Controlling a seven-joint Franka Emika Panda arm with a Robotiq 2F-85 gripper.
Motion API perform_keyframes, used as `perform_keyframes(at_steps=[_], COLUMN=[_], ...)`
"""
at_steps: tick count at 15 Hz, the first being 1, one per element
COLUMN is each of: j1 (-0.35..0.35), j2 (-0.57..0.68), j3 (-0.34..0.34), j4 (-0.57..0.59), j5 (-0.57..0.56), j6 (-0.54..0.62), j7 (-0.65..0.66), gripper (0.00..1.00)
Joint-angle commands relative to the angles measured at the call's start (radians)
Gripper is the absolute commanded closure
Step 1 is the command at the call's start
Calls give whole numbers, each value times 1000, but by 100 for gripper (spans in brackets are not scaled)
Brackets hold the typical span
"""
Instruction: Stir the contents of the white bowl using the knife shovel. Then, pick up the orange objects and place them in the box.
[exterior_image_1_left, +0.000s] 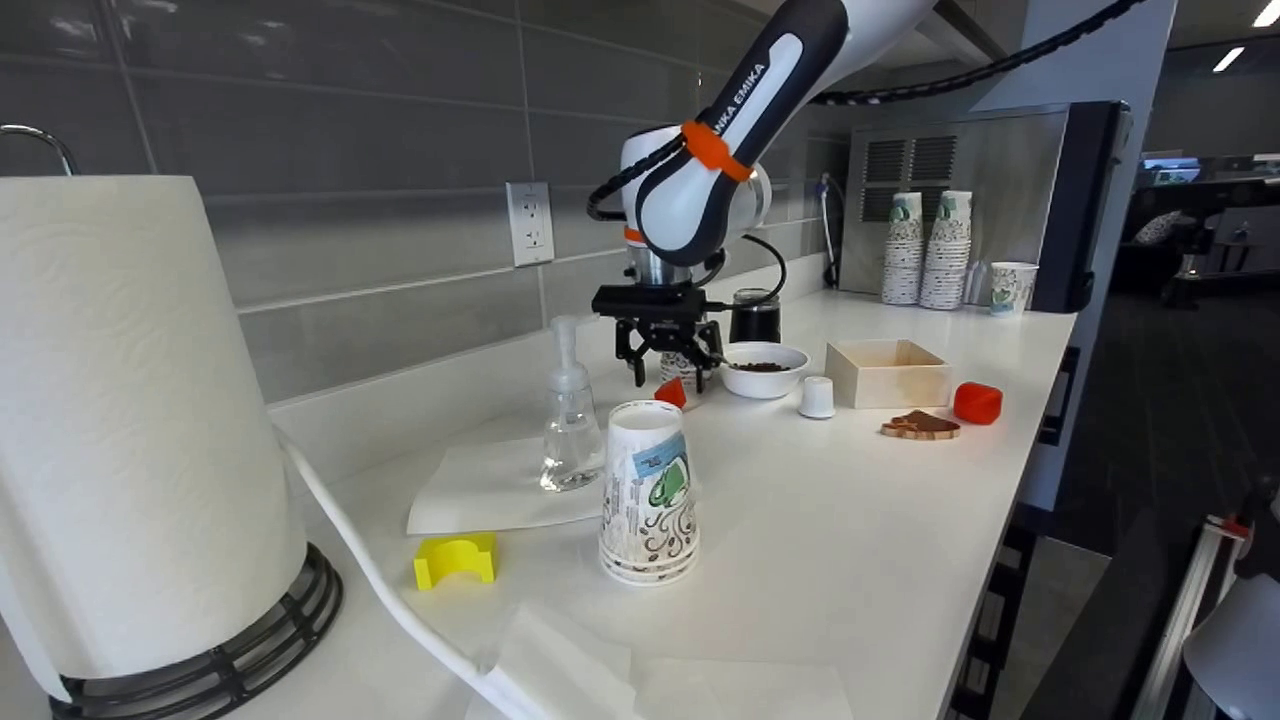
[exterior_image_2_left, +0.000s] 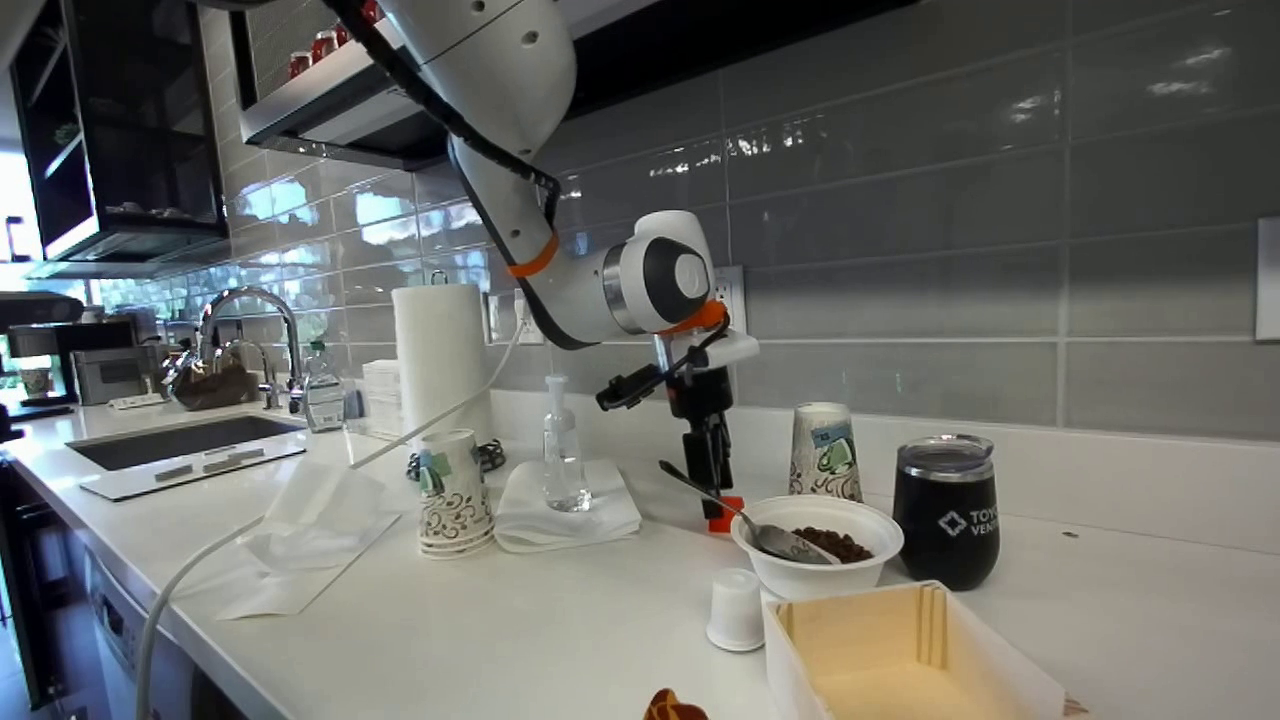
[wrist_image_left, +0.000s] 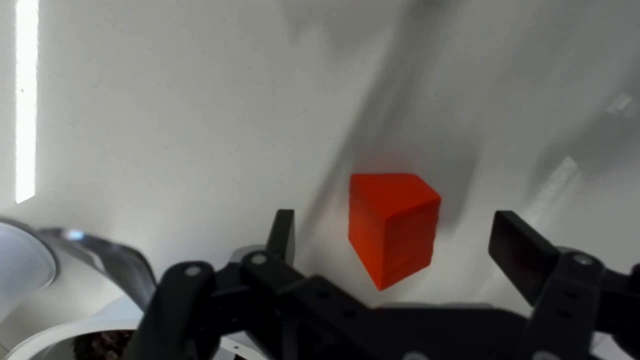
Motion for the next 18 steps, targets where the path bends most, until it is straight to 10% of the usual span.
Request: perform_keyframes(at_steps=[1, 3, 5, 14, 18], j1=[14, 12, 13, 26, 20], j2=[35, 48, 55, 47, -23], j3=[-22, -23, -24, -28, -14], j4=[33, 37, 38, 48, -1], j5=[12, 19, 22, 18, 46], j6=[-11, -16, -16, -14, -4], j7=[-12, -18, -22, -17, -26], gripper=[0, 0, 28, 85, 89])
